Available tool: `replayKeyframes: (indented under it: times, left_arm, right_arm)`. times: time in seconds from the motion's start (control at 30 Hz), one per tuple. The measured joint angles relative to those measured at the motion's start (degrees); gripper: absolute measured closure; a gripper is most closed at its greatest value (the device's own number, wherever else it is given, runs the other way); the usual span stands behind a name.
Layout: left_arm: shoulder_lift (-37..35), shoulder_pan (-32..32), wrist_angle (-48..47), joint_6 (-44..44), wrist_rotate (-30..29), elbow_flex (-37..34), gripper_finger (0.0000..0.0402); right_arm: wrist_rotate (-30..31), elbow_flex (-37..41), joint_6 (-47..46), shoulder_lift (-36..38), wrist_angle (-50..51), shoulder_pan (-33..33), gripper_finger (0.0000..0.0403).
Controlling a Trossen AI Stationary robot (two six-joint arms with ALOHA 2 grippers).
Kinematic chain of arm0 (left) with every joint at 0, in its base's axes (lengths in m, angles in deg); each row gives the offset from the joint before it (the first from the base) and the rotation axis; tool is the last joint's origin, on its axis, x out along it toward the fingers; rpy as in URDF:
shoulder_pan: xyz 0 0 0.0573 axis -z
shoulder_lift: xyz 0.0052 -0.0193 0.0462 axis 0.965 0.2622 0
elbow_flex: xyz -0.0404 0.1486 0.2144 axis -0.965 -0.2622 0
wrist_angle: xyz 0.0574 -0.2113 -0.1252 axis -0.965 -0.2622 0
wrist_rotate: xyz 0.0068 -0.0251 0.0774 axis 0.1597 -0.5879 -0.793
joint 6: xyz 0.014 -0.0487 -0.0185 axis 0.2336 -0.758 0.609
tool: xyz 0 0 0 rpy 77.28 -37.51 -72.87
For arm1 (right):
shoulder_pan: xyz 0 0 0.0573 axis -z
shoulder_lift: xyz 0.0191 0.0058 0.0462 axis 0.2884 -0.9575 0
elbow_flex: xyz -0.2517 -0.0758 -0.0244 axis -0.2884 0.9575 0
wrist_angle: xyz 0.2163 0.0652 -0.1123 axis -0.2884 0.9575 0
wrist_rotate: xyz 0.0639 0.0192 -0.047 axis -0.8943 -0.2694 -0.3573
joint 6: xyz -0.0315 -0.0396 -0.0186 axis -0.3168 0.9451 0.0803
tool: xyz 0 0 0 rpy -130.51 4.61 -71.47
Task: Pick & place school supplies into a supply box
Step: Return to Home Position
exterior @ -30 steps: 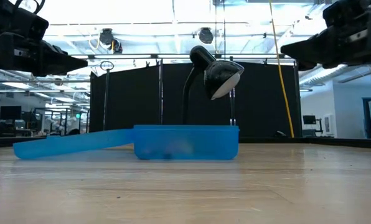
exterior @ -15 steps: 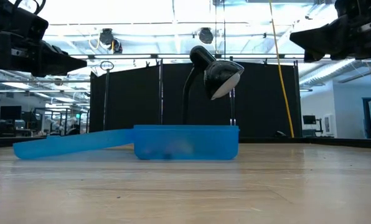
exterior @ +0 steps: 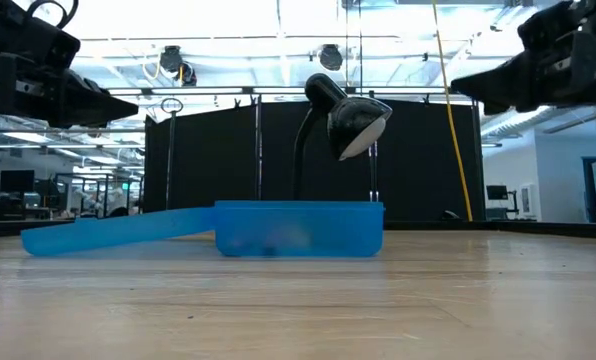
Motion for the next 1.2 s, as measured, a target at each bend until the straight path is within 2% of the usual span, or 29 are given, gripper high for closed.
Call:
replayKeyframes:
  times: [0.1,0.23,0.5,0.83,1.0,1.1,1.2]
  left_arm:
    - [0.0,0.0,-0.29,-0.62,-0.04,0.06,0.04]
    - [0.0,0.0,-0.32,-0.64,-0.1,0.06,0.0401]
    - [0.0,0.0,0.31,1.2,-0.33,0.06,0.04]
    - [0.0,-0.02,0.56,1.7,-0.88,0.06,0.0401]
    - [0.0,0.0,-0.53,0.24,-1.9,0.09,0.0401]
    - [0.0,0.0,-0.55,-0.1,-1.94,0.1,0.0401]
    - [0.0,0.0,-0.39,-0.15,-2.05,0.1,0.0401]
  right_arm:
    - [-0.48,0.0,-1.01,0.0,0.69,1.41,0.0403]
    - [-4.63,0.0,-1.08,0.3,-1.2,1.84,0.0403]
    - [-4.45,0.02,-1.52,3.82,-1.31,1.7,0.0403]
    - [-4.42,-0.55,-2.63,12.49,8.99,1.7,0.0403]
    - [-4.48,-2.47,-3.51,18.3,18.86,1.7,0.0403]
    - [-4.46,-2.51,-2.98,21.57,20.58,1.7,0.0403]
    - [-4.48,-2.51,-2.96,21.68,20.17,1.7,0.0403]
